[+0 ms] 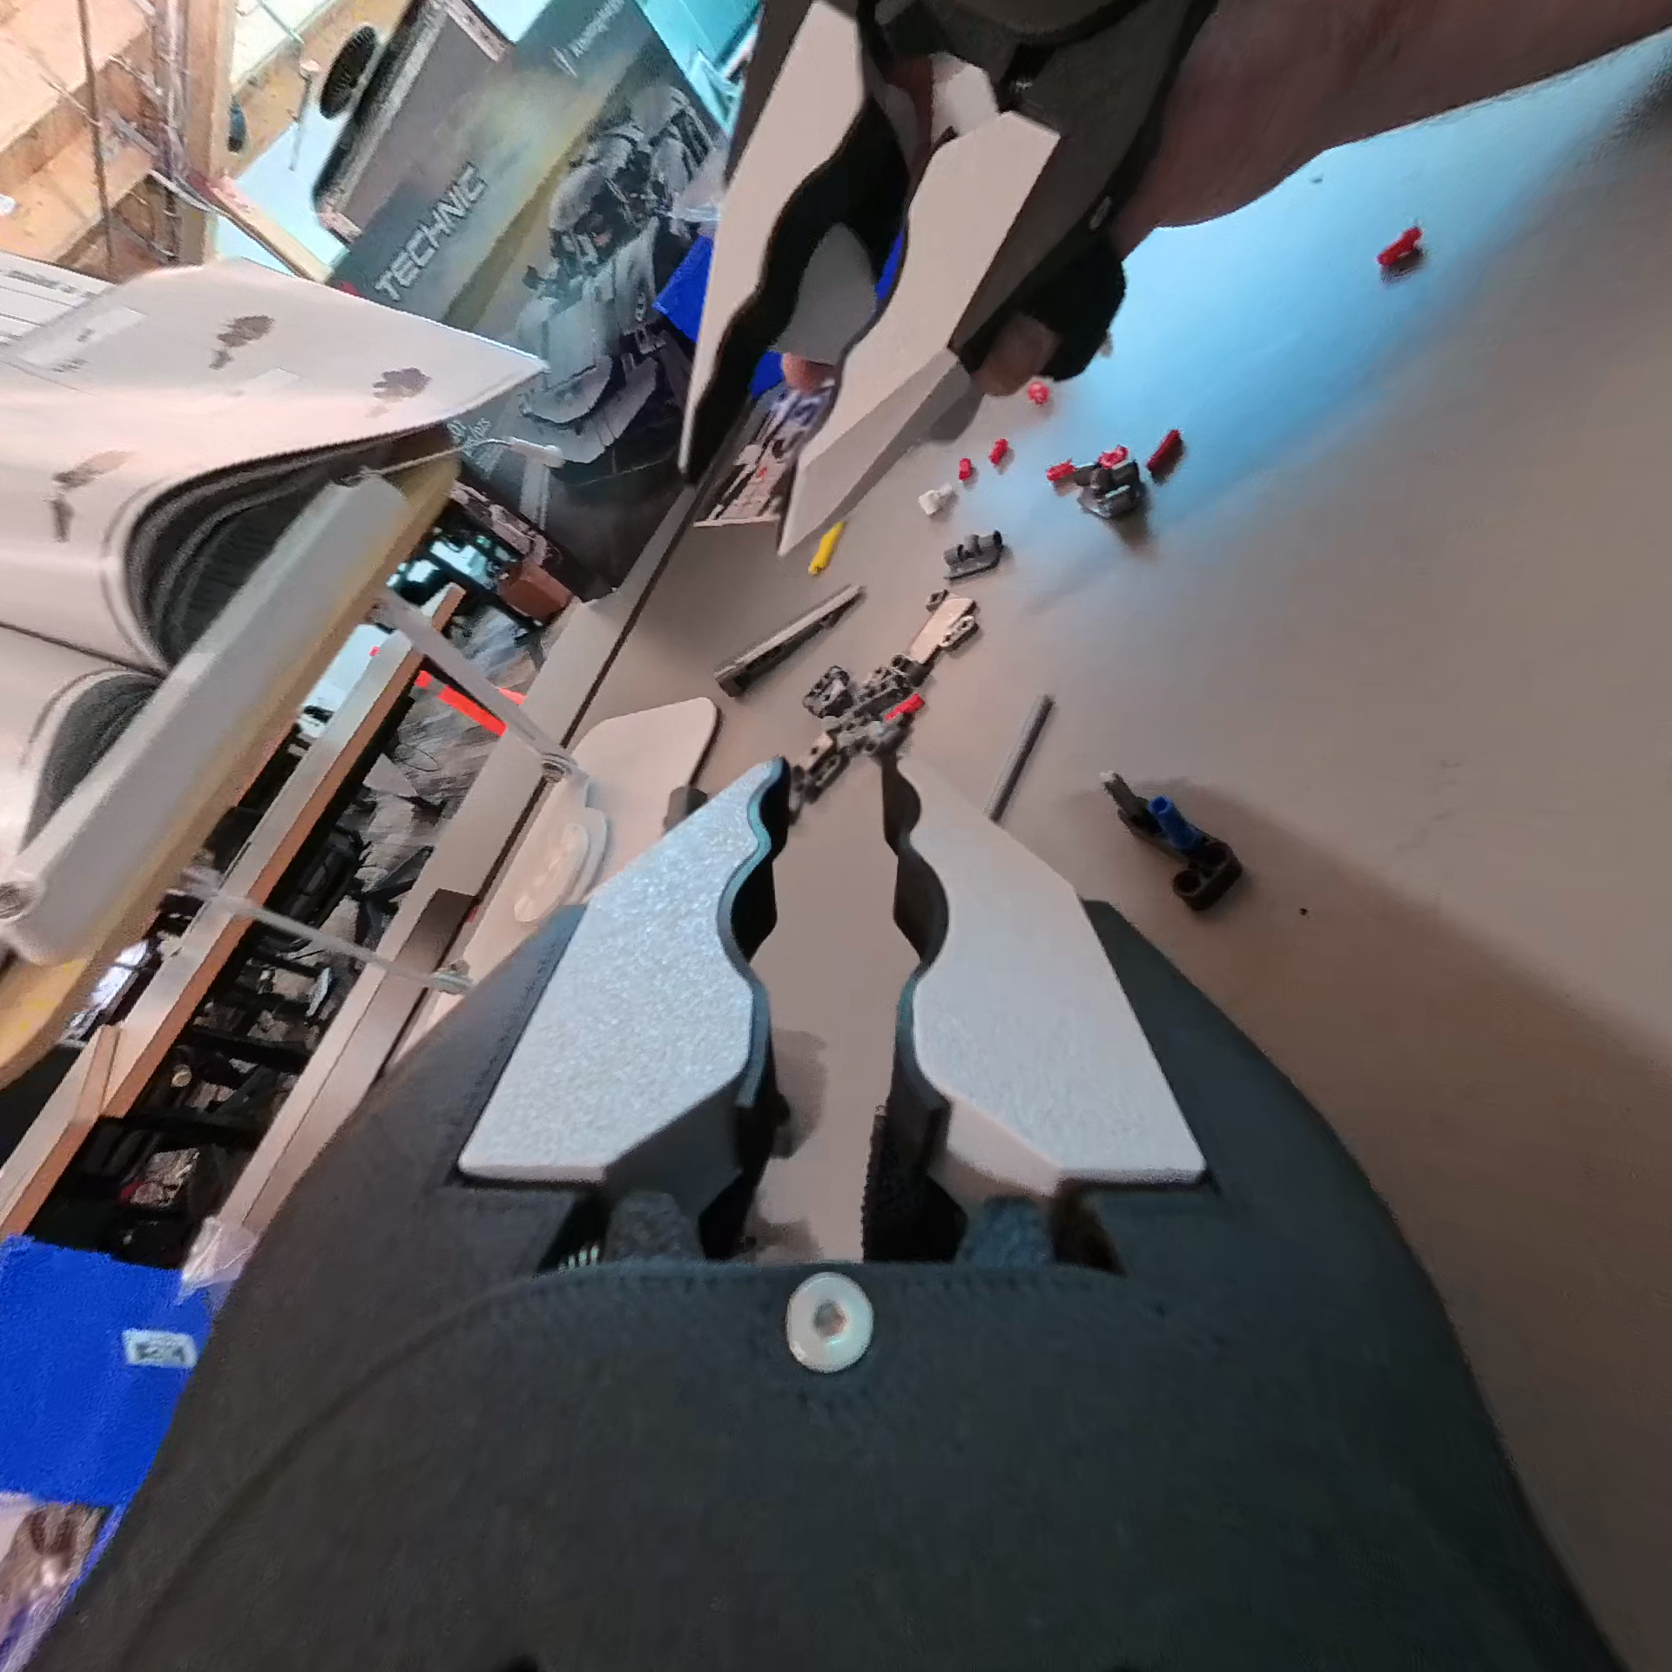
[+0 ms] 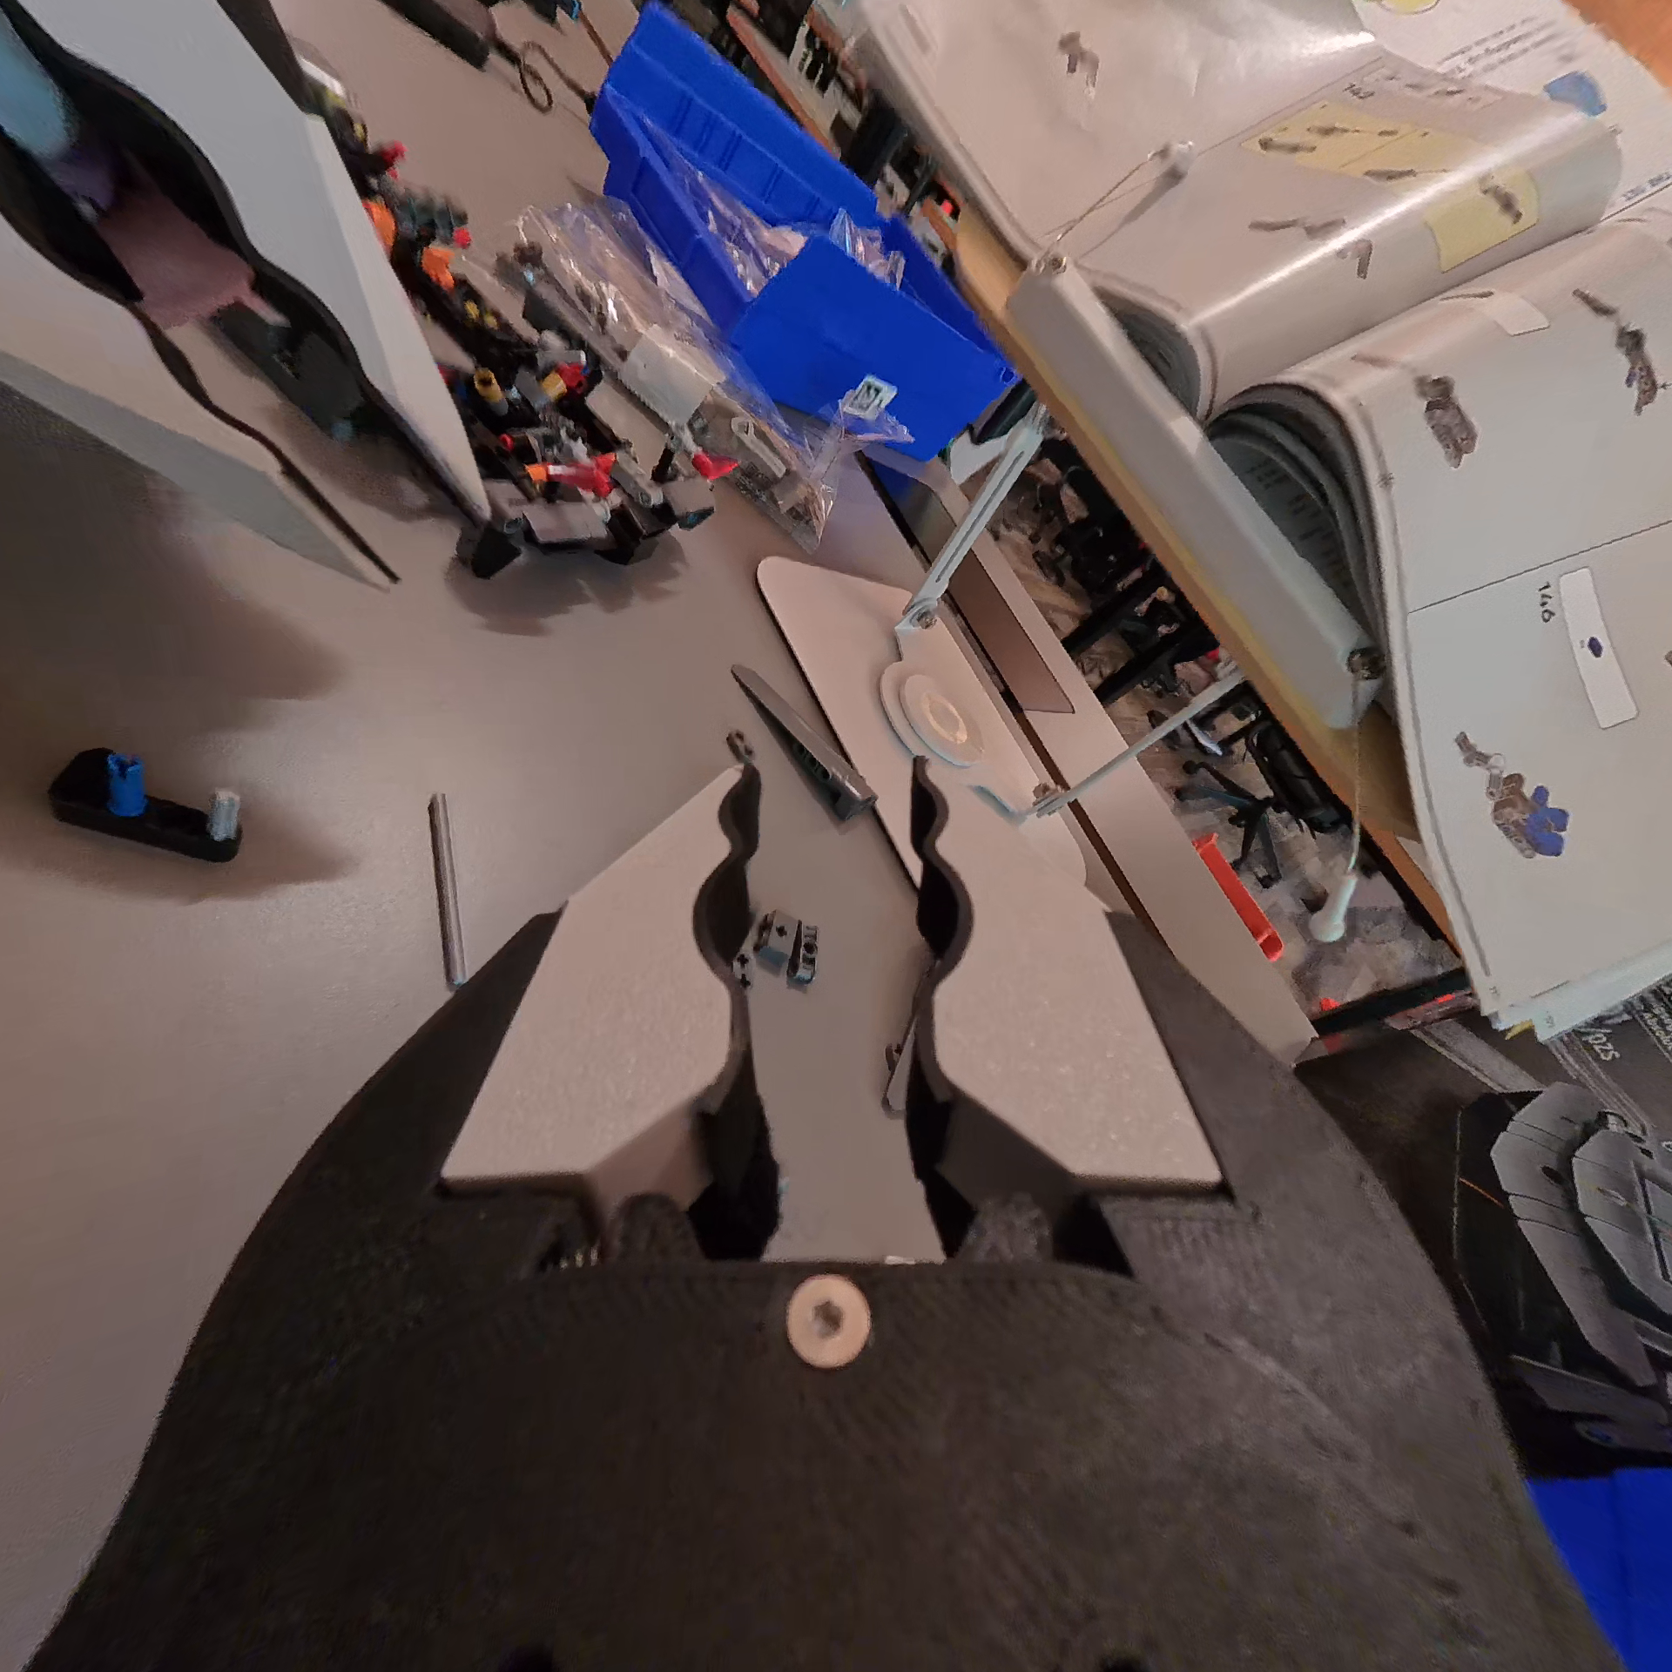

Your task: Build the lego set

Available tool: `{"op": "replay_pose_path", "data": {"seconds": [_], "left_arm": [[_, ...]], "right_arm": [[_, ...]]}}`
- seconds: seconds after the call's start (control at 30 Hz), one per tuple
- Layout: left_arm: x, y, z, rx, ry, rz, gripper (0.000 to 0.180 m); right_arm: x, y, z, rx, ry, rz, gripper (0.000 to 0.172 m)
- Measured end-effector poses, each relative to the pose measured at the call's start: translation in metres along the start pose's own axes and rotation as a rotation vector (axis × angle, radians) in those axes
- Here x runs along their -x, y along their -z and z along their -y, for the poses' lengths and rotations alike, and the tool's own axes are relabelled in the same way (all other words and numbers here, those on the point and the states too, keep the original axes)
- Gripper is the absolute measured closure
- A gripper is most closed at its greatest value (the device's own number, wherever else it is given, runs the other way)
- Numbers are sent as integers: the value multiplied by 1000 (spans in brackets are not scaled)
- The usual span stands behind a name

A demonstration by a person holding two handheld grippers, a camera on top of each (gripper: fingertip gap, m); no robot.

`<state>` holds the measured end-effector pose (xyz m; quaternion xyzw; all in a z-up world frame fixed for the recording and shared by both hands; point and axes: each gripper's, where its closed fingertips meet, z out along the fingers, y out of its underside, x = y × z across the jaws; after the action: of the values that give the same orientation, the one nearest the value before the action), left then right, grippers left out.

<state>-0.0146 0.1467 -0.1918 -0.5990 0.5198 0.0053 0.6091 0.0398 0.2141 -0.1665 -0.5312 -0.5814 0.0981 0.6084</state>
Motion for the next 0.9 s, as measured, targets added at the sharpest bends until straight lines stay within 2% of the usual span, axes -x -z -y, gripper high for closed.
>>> {"op": "replay_pose_path", "data": {"seconds": [0.13, 0.17, 0.27, 0.3, 0.4, 0.47, 0.6, 0.8, 0.9], "left_arm": [[17, 6, 4, -17, 12, 75, 167], [19, 7, 4, -18, 16, 86, 167], [22, 7, 2, -10, 21, 98, 166], [23, 6, 1, -5, 25, 102, 166], [24, 5, -2, 1, 49, 97, 167], [24, 5, -2, 0, 53, 94, 167], [19, 3, -3, 7, 44, 77, 167], [19, 1, -9, 13, 52, 65, 167], [16, -2, -11, 20, 71, 48, 167]], "right_arm": [[-3, 17, 29, -103, -62, 40, 167], [1, 22, 39, -128, -87, 74, 168], [36, 27, 52, -91, -161, 289, 155], [51, 27, 51, -58, -176, 353, 148], [89, 25, 34, 83, -154, 454, 146], [103, 21, 22, 139, -126, 459, 146], [106, 12, 17, 102, -143, 428, 147], [44, 16, 9, 34, -280, 191, 146], [31, 17, -10, 59, -309, 132, 145]]}}
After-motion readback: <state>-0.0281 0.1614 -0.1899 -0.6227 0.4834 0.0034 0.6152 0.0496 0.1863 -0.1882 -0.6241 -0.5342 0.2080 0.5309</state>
